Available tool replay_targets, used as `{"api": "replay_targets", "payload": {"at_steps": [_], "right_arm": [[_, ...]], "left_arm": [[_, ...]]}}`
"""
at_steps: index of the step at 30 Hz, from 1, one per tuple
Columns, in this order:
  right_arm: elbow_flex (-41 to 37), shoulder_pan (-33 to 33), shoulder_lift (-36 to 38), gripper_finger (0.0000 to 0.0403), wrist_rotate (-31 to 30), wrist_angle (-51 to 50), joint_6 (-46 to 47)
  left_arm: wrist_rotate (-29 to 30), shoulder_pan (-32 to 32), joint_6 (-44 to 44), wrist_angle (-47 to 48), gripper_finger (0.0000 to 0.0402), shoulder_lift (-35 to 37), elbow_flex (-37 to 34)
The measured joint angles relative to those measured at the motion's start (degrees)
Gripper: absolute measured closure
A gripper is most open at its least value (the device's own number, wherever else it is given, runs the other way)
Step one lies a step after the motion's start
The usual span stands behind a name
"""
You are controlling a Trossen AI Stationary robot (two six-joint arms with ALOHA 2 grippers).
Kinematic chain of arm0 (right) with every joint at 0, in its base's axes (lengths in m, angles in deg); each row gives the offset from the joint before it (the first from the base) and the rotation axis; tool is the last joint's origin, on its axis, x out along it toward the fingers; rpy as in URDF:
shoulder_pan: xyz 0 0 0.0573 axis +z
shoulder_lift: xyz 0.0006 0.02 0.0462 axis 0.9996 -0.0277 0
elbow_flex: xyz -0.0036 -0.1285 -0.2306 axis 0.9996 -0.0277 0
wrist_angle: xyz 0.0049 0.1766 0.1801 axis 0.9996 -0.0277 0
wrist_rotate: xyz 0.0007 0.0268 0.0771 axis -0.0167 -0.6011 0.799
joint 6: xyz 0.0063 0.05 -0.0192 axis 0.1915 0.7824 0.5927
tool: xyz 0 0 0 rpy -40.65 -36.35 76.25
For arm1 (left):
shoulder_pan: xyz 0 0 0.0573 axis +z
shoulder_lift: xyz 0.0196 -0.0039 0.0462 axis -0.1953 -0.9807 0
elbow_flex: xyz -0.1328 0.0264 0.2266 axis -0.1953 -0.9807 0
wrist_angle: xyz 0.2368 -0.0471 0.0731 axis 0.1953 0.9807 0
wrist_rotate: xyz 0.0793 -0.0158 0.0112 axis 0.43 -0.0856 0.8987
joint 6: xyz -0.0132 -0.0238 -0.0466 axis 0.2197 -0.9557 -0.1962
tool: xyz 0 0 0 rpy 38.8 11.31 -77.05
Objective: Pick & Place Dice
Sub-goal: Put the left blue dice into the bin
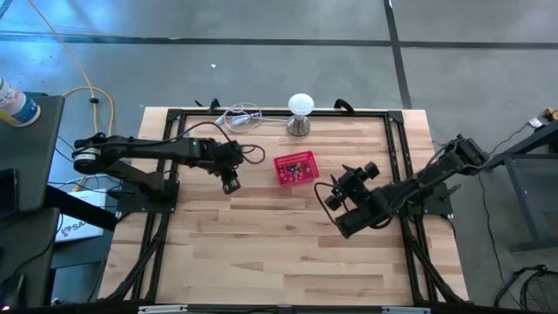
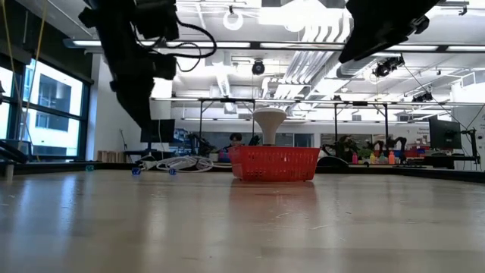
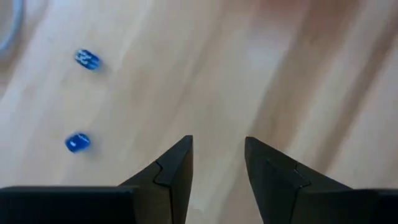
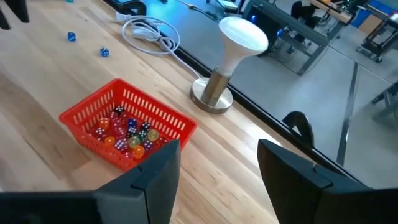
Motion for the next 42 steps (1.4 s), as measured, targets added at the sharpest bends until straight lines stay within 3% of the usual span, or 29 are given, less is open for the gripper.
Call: {"api": "replay_targets", "payload": {"at_steps": [8, 16, 23, 34, 42], "right_arm": [[0.0, -0.7, 0.0, 0.0198, 0.3, 1.0, 0.0], [0.0, -0.7, 0.0, 0.0198, 1.3, 1.4, 0.0], [0.0, -0.7, 0.0, 0.0198, 1.2, 1.9, -1.4], [0.0, -0.7, -0.4, 0.0198, 1.0, 3.0, -3.1], [0.0, -0.7, -0.4, 0.0198, 1.1, 3.1, -3.1]], "left_arm": [[2.9, 13.3, -8.4, 1.9, 0.0265, -3.4, -1.1], [-2.1, 23.8, -12.3, 0.5, 0.0265, -10.8, -1.1], [-3.6, 25.9, -8.9, -5.3, 0.0265, -15.8, -1.1], [-3.1, 26.1, -8.0, -7.6, 0.0268, -16.8, -1.1], [-3.1, 26.1, -8.9, -5.8, 0.0314, -20.1, -0.7]]}}
